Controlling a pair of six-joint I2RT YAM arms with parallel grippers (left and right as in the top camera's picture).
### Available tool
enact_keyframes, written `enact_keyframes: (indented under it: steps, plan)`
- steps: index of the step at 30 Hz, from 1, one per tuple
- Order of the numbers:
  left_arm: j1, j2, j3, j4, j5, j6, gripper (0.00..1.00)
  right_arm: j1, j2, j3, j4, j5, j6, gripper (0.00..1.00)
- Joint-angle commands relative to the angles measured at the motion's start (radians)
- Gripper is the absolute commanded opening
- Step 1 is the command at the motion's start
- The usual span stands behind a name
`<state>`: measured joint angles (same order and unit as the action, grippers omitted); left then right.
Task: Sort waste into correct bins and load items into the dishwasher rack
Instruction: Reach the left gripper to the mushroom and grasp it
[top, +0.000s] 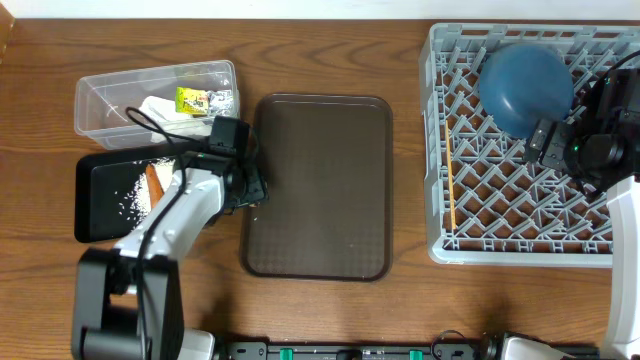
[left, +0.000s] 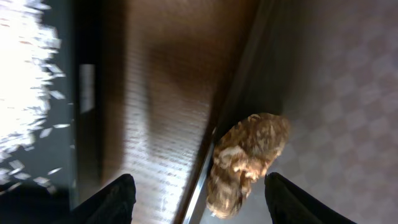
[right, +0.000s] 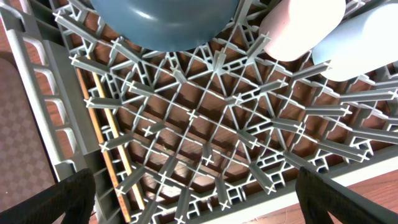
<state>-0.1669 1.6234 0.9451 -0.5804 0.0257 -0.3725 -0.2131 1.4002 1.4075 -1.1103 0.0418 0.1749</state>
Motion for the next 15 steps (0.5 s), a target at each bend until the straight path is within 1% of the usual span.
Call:
enact_keyframes:
  steps: [1,3,4,8,10,15]
  plan:
    - [-0.003,0.05,0.01,0.008,0.036,0.032,0.66,-0.004,0.008,0.003,-0.001,0.01,-0.011,0.96]
    - [-0.003,0.072,0.01,0.014,0.043,0.04,0.59,-0.004,0.008,0.003,-0.001,0.01,-0.011,0.96]
    - [-0.003,0.081,0.01,0.014,0.043,0.04,0.54,-0.004,0.008,0.003,-0.001,0.01,-0.011,0.96]
    - [-0.003,0.087,0.01,0.014,0.043,0.04,0.47,-0.004,0.008,0.003,-0.001,0.011,-0.011,0.96]
    - [-0.003,0.082,0.01,0.014,0.042,0.04,0.41,-0.004,0.008,0.003,-0.001,0.011,-0.011,0.96]
    - [-0.003,0.064,0.01,0.014,0.041,0.04,0.4,-0.004,0.008,0.003,0.0,0.011,-0.011,0.96]
